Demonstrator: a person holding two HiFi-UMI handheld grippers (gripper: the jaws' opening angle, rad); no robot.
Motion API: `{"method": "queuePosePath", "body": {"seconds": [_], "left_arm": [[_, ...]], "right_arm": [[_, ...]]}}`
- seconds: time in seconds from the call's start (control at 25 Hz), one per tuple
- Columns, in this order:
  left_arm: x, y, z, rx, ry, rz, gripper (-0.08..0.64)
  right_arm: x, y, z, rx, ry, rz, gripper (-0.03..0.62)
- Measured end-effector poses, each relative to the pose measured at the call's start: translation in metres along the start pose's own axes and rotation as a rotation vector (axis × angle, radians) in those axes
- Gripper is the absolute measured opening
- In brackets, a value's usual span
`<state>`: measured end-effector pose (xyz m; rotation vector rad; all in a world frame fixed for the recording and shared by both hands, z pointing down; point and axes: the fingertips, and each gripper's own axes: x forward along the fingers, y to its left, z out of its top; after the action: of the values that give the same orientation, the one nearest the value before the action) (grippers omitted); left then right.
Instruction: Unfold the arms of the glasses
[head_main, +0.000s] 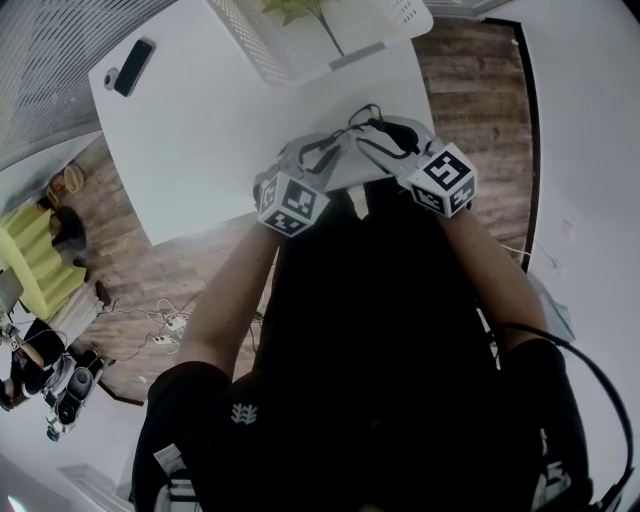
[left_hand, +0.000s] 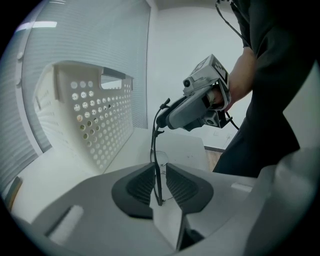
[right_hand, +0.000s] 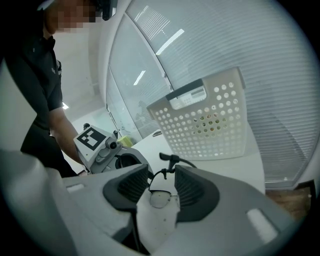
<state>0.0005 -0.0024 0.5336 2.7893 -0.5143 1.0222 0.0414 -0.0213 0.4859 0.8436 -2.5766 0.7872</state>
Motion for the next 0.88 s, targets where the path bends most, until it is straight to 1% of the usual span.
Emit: {"method": "queuePosePath", "body": {"seconds": [0.24, 0.4, 0.88], "left_arm": [[-0.021, -0.009, -0.005, -0.013, -0.016, 0.027, 0.077], [-0.021, -0.009, -0.006, -0.028, -0.023, 0.04, 0.077], [-0.043, -0.015, -0.022, -0.068, -0.024, 0.08, 0.087]], "right_arm": [[0.0, 0.024, 0.002, -0.021, -0.008, 0.021, 0.158], [-0.001, 0.025, 0.003, -0.03, -0.007, 0.033, 0.158], [0.005, 0.054, 0.007, -0.059, -0.008, 0.092, 0.158]]}}
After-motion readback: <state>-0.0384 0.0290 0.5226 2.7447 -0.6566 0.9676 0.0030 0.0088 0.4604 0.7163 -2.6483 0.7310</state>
